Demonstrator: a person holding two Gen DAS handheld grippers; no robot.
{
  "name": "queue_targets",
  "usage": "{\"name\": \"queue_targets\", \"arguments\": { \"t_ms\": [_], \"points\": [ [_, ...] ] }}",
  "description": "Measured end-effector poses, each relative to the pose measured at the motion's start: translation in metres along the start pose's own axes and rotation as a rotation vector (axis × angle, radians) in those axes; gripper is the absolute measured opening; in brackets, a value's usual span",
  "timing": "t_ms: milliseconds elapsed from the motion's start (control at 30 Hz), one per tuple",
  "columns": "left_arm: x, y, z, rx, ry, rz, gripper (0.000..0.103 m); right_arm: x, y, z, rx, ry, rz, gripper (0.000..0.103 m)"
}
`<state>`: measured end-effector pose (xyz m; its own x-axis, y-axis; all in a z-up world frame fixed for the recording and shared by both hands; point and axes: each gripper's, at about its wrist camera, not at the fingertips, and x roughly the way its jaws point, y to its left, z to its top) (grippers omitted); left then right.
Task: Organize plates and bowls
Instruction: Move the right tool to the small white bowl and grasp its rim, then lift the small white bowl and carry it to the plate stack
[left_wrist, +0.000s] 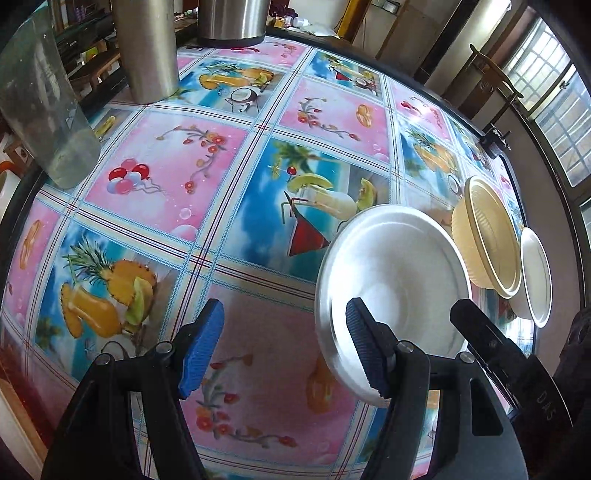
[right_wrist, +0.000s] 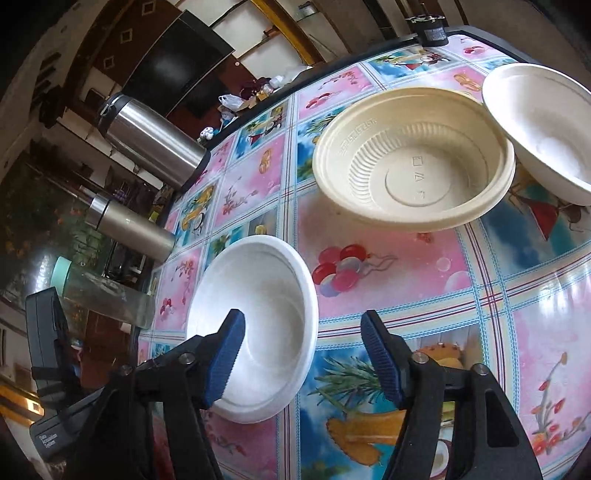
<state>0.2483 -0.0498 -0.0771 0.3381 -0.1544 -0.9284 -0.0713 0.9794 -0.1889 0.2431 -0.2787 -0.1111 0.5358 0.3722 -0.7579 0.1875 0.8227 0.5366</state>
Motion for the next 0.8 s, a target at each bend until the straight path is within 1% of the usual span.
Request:
{"name": "queue_targets", "arguments": {
  "t_ms": [133, 167, 200, 233, 267, 333, 367, 400, 467, 500, 700, 800],
  "points": [
    [0.003, -0.002, -0.001, 0.003, -0.017, 0.005, 0.068, 0.005, -0.003, 0.000, 0.014, 0.007, -0.012, 0.052],
    [0.004, -0.003, -0.002, 0.006, -0.016, 0.006, 0.068, 0.006, -0.004, 0.000, 0.011, 0.009, -0.017, 0.045],
    [0.004, -0.003, -0.003, 0.007, -0.019, 0.005, 0.065, 0.006, -0.004, 0.000, 0.009, 0.011, -0.024, 0.040],
    [0.003, -0.004, -0.005, 0.011, -0.030, 0.004, 0.060, 0.008, -0.005, 0.000, 0.007, 0.013, -0.034, 0.028],
    [0.002, -0.005, -0.006, 0.019, -0.040, 0.009, 0.051, 0.009, -0.005, -0.001, 0.004, 0.014, -0.042, 0.017],
    [0.002, -0.006, -0.006, 0.019, -0.041, -0.010, 0.043, 0.011, -0.004, -0.002, 0.002, 0.016, -0.026, 0.012],
    [0.002, -0.005, -0.006, 0.014, -0.039, -0.025, 0.034, 0.011, -0.002, -0.003, 0.000, 0.015, -0.018, 0.009],
    [0.002, -0.006, -0.007, 0.011, -0.038, -0.040, 0.023, 0.011, 0.000, -0.004, -0.004, 0.013, -0.013, 0.008],
    [0.002, -0.009, -0.009, 0.020, -0.036, -0.048, 0.014, 0.010, 0.004, -0.005, -0.017, 0.010, -0.015, 0.008],
    [0.001, -0.010, -0.010, 0.025, -0.036, -0.046, 0.012, 0.009, 0.005, -0.006, -0.023, 0.007, -0.019, 0.007],
    [-0.010, 0.005, -0.025, -0.013, -0.035, -0.082, 0.010, 0.005, 0.012, -0.014, -0.033, 0.028, 0.004, 0.007],
    [-0.026, 0.016, -0.037, -0.014, -0.068, -0.081, 0.010, -0.002, 0.025, -0.027, -0.074, 0.031, 0.016, 0.007]
  ]
}}
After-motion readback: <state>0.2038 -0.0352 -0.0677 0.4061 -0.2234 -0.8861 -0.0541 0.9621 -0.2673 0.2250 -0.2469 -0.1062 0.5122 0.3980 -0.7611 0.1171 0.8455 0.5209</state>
